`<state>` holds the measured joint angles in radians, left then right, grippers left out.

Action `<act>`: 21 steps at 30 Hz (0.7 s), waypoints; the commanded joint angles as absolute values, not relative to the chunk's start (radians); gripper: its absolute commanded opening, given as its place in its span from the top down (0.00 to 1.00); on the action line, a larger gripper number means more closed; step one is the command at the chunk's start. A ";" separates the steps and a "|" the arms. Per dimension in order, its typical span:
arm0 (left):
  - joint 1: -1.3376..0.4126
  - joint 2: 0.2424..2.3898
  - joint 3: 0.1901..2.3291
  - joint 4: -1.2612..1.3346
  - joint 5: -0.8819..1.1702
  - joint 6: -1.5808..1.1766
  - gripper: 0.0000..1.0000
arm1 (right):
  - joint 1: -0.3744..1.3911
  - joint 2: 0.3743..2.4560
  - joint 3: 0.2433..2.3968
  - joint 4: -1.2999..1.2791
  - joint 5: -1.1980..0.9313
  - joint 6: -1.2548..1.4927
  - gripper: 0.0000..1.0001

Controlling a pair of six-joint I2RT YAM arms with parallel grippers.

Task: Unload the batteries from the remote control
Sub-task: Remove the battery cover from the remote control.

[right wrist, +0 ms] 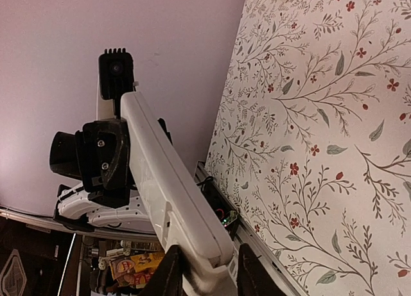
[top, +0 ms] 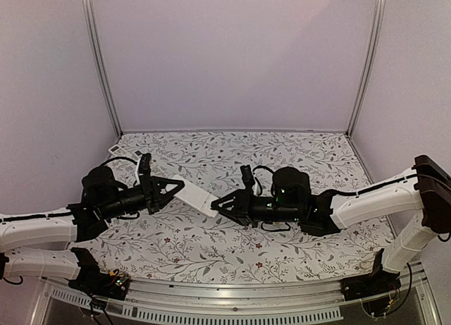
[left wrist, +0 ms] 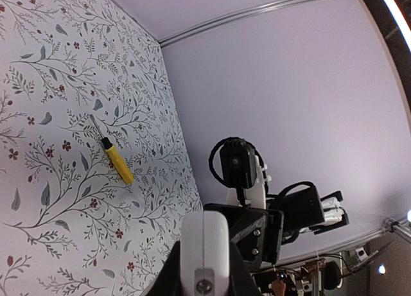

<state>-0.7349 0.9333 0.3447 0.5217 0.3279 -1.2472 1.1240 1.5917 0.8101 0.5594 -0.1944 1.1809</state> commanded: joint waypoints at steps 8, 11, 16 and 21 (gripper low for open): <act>-0.740 0.929 0.333 0.550 0.325 -1.247 1.00 | 1.117 1.575 0.798 0.507 -0.205 1.159 0.74; -0.740 0.934 0.331 0.548 0.322 -1.246 1.00 | 1.117 1.574 0.797 0.508 -0.207 1.158 0.76; -0.740 0.933 0.327 0.536 0.312 -1.242 1.00 | 1.117 1.562 0.795 0.504 -0.209 1.161 0.78; -0.740 0.940 0.327 0.516 0.308 -1.229 1.00 | 1.117 1.548 0.789 0.497 -0.201 1.165 0.80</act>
<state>-0.7349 0.9363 0.3374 0.5117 0.3237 -1.2457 1.1225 1.5837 0.8089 0.5308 -0.1982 1.1713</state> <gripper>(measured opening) 0.132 0.206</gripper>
